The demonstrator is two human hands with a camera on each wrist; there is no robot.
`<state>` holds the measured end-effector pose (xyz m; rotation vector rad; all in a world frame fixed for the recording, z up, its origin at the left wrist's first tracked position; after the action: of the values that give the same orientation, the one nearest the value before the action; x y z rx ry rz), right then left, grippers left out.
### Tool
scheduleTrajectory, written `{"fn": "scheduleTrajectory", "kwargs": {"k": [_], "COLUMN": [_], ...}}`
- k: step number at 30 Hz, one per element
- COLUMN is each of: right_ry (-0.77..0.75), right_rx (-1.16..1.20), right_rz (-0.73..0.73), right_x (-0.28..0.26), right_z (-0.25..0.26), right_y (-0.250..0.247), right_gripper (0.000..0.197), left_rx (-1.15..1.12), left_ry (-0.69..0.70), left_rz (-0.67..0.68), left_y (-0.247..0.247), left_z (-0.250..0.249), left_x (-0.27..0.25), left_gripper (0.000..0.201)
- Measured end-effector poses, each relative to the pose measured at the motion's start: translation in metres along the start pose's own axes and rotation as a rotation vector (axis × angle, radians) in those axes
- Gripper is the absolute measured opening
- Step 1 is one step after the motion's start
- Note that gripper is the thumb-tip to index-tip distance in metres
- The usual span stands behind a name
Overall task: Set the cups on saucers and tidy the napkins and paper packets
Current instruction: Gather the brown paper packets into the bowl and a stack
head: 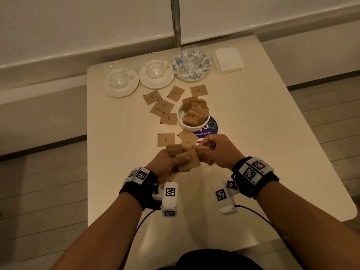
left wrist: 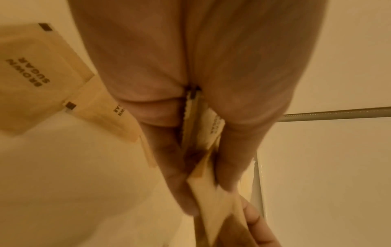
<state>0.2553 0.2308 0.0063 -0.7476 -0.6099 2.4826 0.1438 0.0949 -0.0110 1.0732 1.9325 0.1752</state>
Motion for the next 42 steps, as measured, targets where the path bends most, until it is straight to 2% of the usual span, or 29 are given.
{"fn": "scheduleTrajectory", "kwargs": {"k": [3, 6, 10, 14, 16, 18, 20, 22, 23, 25, 27, 29, 31, 32, 35, 37, 39, 41, 42], "right_ry": [0.076, 0.12, 0.133, 0.169, 0.148, 0.12, 0.063, -0.015, -0.045, -0.093, -0.107, -0.1, -0.109, -0.117, -0.145, -0.201, -0.311, -0.394, -0.422], "right_rx": [0.119, 0.178, 0.152, 0.192, 0.164, 0.151, 0.17, 0.171, 0.136, 0.063, 0.125, 0.185, 0.086, -0.008, -0.357, -0.46, -0.46, -0.509, -0.561], "right_rz": [-0.023, -0.034, -0.011, 0.013, -0.04, -0.09, -0.089, -0.037, -0.019, -0.021, -0.003, 0.013, -0.035, -0.053, -0.047, -0.094, -0.101, 0.017, 0.064], "right_x": [-0.002, -0.002, -0.002, -0.003, -0.001, -0.002, -0.004, -0.007, -0.008, -0.007, -0.008, -0.009, -0.008, -0.006, -0.007, -0.01, -0.012, -0.011, -0.01], "right_z": [-0.006, -0.006, -0.002, 0.0, 0.001, 0.002, 0.006, 0.011, 0.013, 0.016, 0.022, 0.028, 0.032, 0.033, 0.038, 0.043, 0.047, 0.051, 0.053], "right_y": [-0.002, 0.0, 0.007, 0.009, 0.006, 0.002, 0.0, 0.0, 0.001, 0.001, 0.006, 0.015, 0.02, 0.024, 0.035, 0.041, 0.046, 0.052, 0.054], "right_gripper": [0.014, 0.015, 0.025, 0.016, 0.021, 0.024, 0.025, 0.016, 0.015, 0.022, 0.028, 0.027, 0.028, 0.029, 0.034, 0.043, 0.072, 0.103, 0.108], "left_rx": [-0.074, -0.098, -0.127, -0.155, -0.174, -0.173, -0.196, -0.224, -0.236, -0.226, -0.189, -0.166, -0.147, -0.163, -0.218, -0.21, -0.234, -0.227, -0.206], "left_ry": [0.062, 0.076, 0.052, 0.051, 0.054, 0.056, 0.068, 0.079, 0.081, 0.093, 0.106, 0.085, 0.059, 0.058, 0.08, 0.092, 0.095, 0.083, 0.071], "left_rz": [-0.114, -0.177, -0.157, -0.137, -0.169, -0.201, -0.215, -0.22, -0.219, -0.243, -0.293, -0.271, -0.168, -0.122, -0.104, -0.193, -0.231, -0.224, -0.223], "left_y": [-0.007, -0.008, -0.003, 0.002, -0.001, -0.003, -0.004, -0.005, -0.004, -0.006, -0.007, -0.003, 0.004, 0.006, 0.006, -0.001, -0.007, -0.011, -0.012], "left_z": [-0.002, -0.004, -0.004, -0.007, -0.006, -0.007, -0.007, -0.007, -0.006, -0.006, -0.007, -0.006, -0.004, -0.003, 0.001, 0.003, 0.004, 0.004, 0.004], "left_x": [0.002, 0.003, 0.002, 0.003, 0.006, 0.007, 0.007, 0.007, 0.007, 0.01, 0.01, 0.009, 0.007, 0.006, 0.003, 0.003, 0.003, 0.002, 0.002], "left_gripper": [0.012, 0.017, 0.019, 0.034, 0.047, 0.049, 0.035, 0.015, 0.014, 0.024, 0.033, 0.044, 0.058, 0.058, 0.033, 0.024, 0.022, 0.023, 0.023]}}
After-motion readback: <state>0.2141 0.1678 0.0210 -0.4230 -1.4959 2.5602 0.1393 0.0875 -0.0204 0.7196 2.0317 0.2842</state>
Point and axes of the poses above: each hand's wrist, its own x-axis towards the middle knuckle, its own y-axis out of the palm, z = x × y, the point moved 5 cm from there along x, towards the middle knuckle, and after that the axes turned 14 degrees about -x, right-handed, at the moved point
